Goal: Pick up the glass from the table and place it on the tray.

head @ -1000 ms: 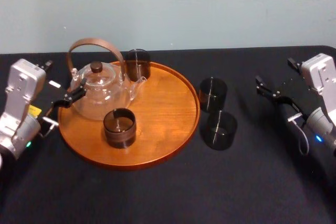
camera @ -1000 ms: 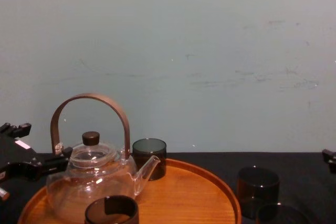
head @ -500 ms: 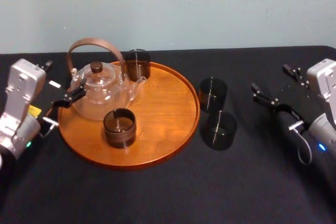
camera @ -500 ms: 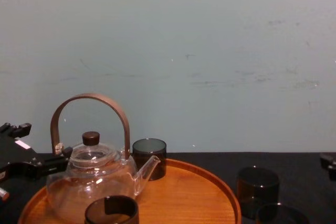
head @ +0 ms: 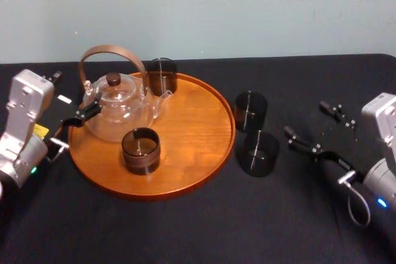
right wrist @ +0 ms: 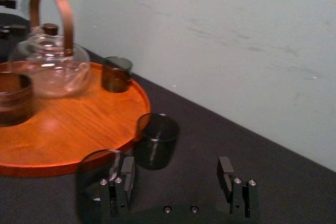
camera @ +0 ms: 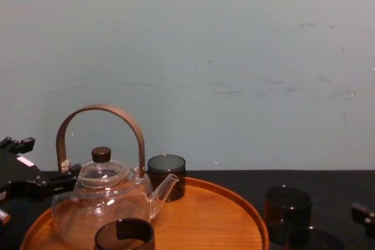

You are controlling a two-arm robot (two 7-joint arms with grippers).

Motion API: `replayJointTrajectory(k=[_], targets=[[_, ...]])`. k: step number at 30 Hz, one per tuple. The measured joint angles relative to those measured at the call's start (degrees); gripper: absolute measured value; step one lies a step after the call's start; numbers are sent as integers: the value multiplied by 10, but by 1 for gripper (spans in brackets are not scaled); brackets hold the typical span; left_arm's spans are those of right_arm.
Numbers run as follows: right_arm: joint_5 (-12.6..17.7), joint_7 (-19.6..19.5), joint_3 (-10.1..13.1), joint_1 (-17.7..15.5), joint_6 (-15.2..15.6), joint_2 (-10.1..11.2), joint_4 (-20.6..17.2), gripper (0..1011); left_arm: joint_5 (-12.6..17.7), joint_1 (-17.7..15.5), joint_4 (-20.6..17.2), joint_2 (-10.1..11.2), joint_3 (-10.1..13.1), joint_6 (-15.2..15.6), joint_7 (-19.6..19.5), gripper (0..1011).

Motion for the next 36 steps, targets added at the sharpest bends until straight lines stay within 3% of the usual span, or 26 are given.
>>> replayJointTrajectory(k=[11, 19, 36], targets=[[-2, 36, -9, -22, 16, -5, -24, 1002, 0, 0, 0, 0, 0, 0, 0, 1001], [-7, 56, -14, -19, 27, -23, -12, 1002, 0, 0, 0, 0, 0, 0, 0, 1001], [-9, 84, -3, -13, 45, -46, 14, 1002, 0, 0, 0, 0, 0, 0, 0, 1001]])
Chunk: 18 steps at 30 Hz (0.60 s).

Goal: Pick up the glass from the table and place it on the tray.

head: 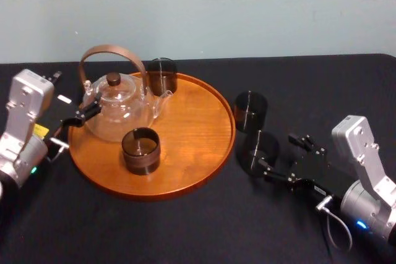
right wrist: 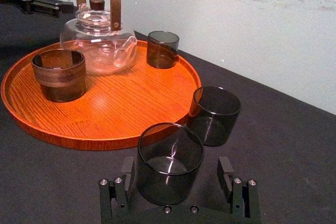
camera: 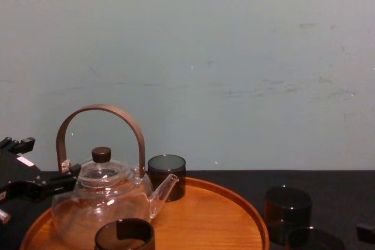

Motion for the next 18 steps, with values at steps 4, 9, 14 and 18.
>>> replayJointTrajectory(k=[4, 9, 14, 18], targets=[[-2, 10, 1, 4, 4, -8, 8, 1002, 0, 0, 0, 0, 0, 0, 0, 1002], [-4, 20, 2, 12, 8, -17, 20, 1002, 0, 0, 0, 0, 0, 0, 0, 1002], [-8, 31, 2, 24, 15, -30, 36, 1002, 0, 0, 0, 0, 0, 0, 0, 1001], [-13, 38, 2, 33, 20, -41, 49, 1002, 0, 0, 0, 0, 0, 0, 0, 1001]])
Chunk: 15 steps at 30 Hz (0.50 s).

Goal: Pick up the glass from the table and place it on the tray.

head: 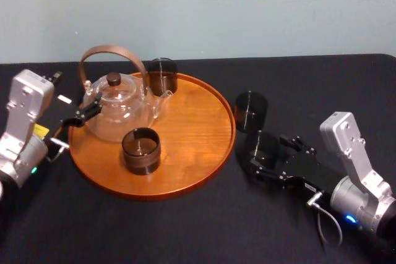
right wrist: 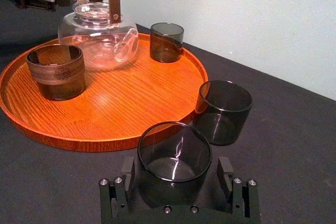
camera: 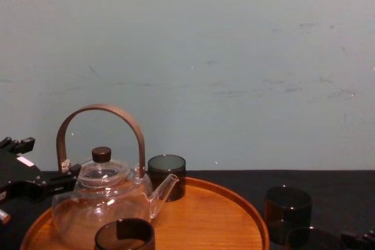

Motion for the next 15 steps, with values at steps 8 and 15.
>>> replayJointTrajectory(k=[8, 15], targets=[[-11, 13, -1, 15, 4, -15, 20, 1002, 0, 0, 0, 0, 0, 0, 0, 1001], [-21, 26, -2, 28, 5, -29, 38, 1002, 0, 0, 0, 0, 0, 0, 0, 1001]])
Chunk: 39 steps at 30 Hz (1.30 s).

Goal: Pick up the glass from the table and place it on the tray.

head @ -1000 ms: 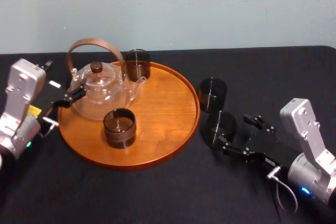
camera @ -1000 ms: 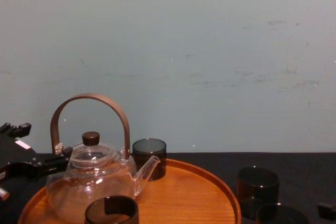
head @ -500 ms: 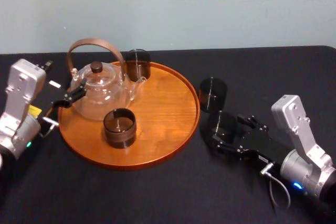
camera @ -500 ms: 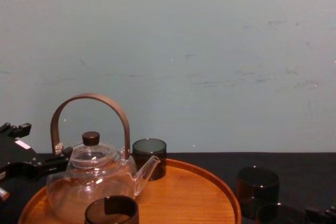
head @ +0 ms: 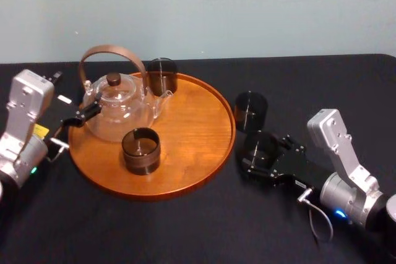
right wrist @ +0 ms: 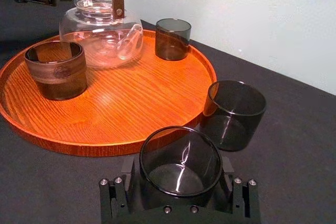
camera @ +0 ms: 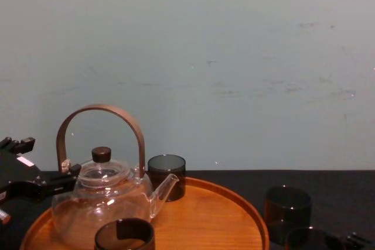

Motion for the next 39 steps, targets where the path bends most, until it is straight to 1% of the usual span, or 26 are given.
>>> replayJointTrajectory(k=[7, 11, 34, 36, 37, 39], targets=[[-9, 11, 0, 11, -2, -12, 18, 1003, 0, 0, 0, 0, 0, 0, 0, 1001], [-17, 12, 0, 14, -8, -18, 27, 1003, 0, 0, 0, 0, 0, 0, 0, 1001], [-14, 11, 0, 12, -8, -15, 23, 1002, 0, 0, 0, 0, 0, 0, 0, 1001], [-14, 11, 0, 12, -7, -15, 23, 980, 0, 0, 0, 0, 0, 0, 0, 1001], [-14, 11, 0, 12, -7, -15, 23, 944, 0, 0, 0, 0, 0, 0, 0, 1001], [-13, 11, 0, 12, -7, -15, 23, 914, 0, 0, 0, 0, 0, 0, 0, 1001]])
